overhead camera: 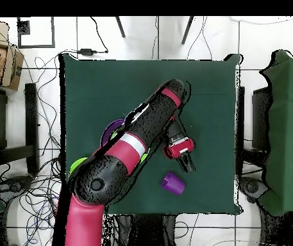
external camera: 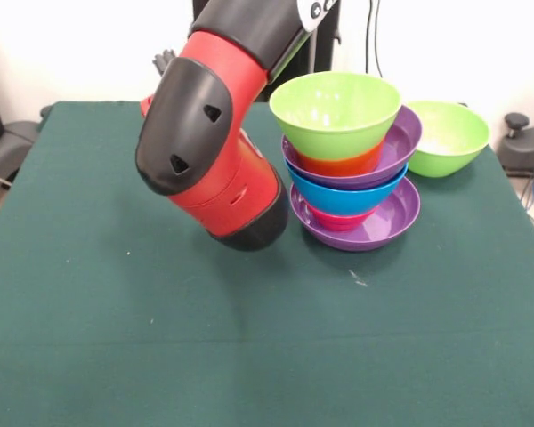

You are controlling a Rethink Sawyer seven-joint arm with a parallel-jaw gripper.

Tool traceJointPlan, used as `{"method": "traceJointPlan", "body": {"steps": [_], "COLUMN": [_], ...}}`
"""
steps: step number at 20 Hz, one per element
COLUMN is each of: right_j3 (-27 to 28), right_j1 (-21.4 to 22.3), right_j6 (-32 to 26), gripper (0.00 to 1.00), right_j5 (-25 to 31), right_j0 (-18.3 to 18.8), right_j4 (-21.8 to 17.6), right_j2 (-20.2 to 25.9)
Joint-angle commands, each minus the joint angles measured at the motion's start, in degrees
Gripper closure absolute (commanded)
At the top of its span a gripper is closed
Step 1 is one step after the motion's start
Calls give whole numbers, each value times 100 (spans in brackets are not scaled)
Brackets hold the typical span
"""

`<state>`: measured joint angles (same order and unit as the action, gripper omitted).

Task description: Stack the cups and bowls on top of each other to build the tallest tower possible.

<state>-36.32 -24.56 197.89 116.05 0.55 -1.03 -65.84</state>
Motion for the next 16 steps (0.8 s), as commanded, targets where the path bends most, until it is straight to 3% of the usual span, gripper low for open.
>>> {"method": "traceJointPlan", "body": {"steps": [1, 6, 7, 16], "right_j3": [296, 291, 269, 283], "right_j1": [171, 184, 194, 205], "right_j6": [-647, -663, -641, -599], "gripper": [100, 100, 0, 0], "right_j5": [-253, -210, -212, -303], "right_j0": [-75, -73, -75, -71], "right_j4": [-225, -214, -181, -184], "right_j2": [458, 493, 527, 550]}}
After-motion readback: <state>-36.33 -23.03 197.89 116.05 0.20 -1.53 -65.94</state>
